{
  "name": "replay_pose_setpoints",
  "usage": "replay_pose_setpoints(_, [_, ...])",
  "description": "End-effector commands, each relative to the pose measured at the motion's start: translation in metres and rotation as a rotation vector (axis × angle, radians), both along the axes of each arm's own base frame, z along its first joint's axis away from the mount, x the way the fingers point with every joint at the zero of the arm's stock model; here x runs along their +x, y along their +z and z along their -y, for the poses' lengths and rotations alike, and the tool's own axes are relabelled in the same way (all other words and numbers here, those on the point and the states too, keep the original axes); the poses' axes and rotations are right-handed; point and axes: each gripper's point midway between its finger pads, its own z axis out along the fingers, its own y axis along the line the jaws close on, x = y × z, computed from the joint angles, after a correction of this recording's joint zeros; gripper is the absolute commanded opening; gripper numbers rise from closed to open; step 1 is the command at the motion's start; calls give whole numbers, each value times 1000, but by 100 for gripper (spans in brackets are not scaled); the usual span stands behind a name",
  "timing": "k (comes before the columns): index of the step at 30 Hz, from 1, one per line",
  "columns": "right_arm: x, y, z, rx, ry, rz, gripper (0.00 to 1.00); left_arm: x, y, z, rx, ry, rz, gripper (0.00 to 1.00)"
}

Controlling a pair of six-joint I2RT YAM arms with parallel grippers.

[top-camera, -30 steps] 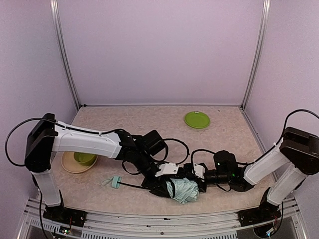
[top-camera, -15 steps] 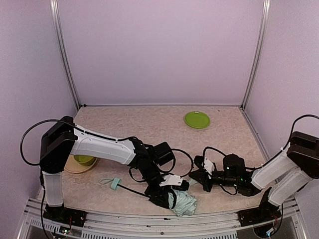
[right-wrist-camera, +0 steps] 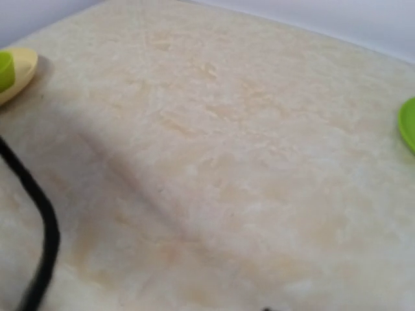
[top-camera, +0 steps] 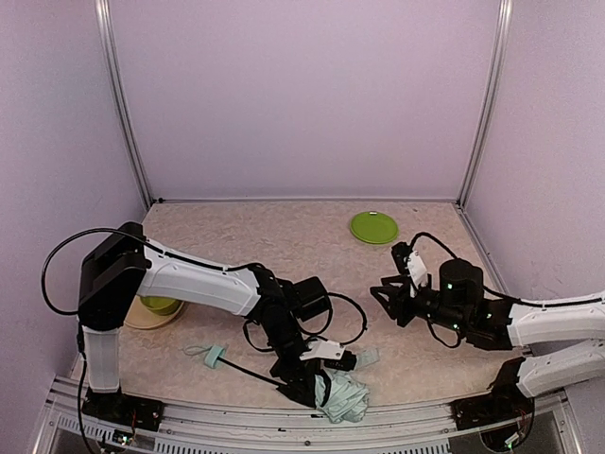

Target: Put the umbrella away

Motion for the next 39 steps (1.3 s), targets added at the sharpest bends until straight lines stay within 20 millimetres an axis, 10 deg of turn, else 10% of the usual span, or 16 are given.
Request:
replay_pose_setpoints(1, [-18, -15, 18, -28, -30, -309, 44, -28, -49, -61, 290, -39, -50, 0])
replay_pose_setpoints(11, [-34, -36, 33, -219, -192, -791, 45, -25, -46, -55, 272, -11, 8, 0])
replay_pose_setpoints(32, [-50, -103, -31, -520, -251, -968, 57, -17, -42, -46, 236, 16, 77, 0])
replay_pose_setpoints(39, [-77, -131, -21, -695, -297, -1020, 65, -18, -42, -46, 228, 10, 79, 0])
